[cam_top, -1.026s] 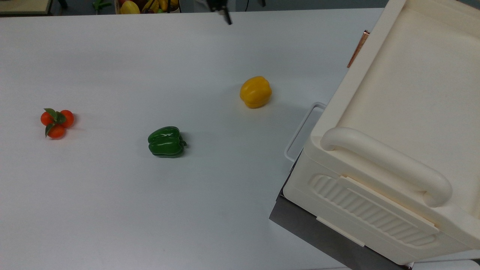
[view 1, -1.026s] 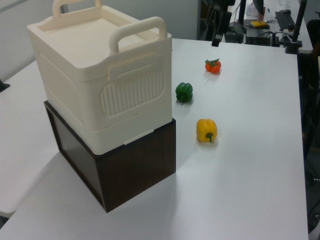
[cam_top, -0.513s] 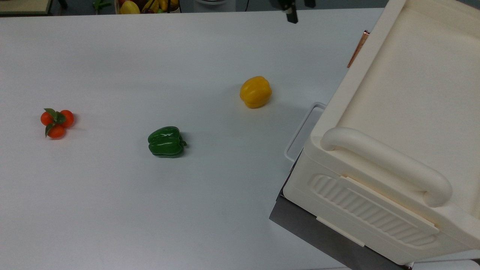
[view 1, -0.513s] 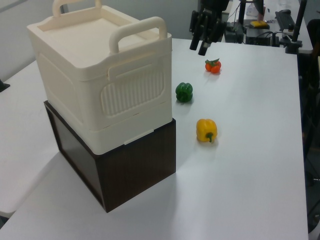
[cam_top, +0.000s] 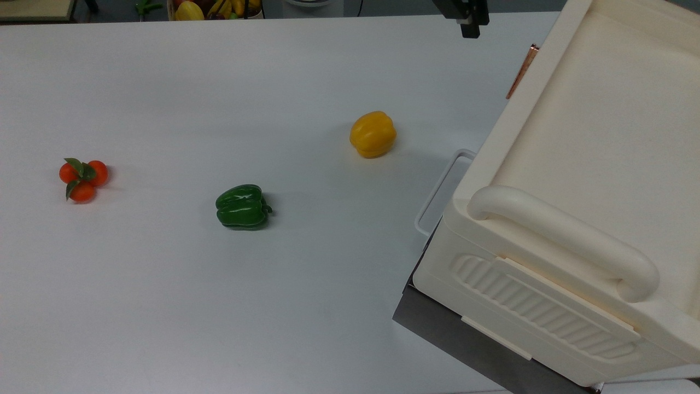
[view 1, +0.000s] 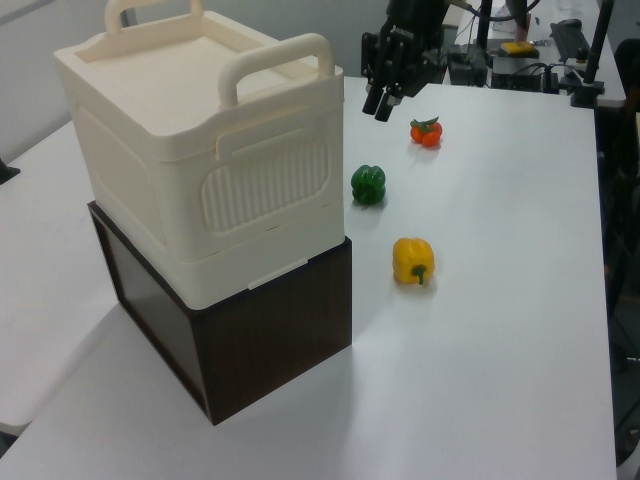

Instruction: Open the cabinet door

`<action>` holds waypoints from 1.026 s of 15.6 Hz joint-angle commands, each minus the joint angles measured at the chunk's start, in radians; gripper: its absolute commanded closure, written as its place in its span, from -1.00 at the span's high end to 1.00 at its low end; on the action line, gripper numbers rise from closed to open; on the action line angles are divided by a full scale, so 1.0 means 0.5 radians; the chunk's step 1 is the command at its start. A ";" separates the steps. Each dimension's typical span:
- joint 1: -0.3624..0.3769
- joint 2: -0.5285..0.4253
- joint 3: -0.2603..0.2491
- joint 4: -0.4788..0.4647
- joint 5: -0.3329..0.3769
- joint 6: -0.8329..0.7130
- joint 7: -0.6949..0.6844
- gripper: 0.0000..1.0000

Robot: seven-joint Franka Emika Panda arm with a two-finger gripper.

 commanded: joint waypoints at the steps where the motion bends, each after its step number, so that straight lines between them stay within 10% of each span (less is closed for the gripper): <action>1: 0.007 0.064 0.043 0.015 0.050 0.183 -0.076 -0.46; 16: 0.050 0.186 0.132 0.006 0.044 0.582 -0.061 -0.61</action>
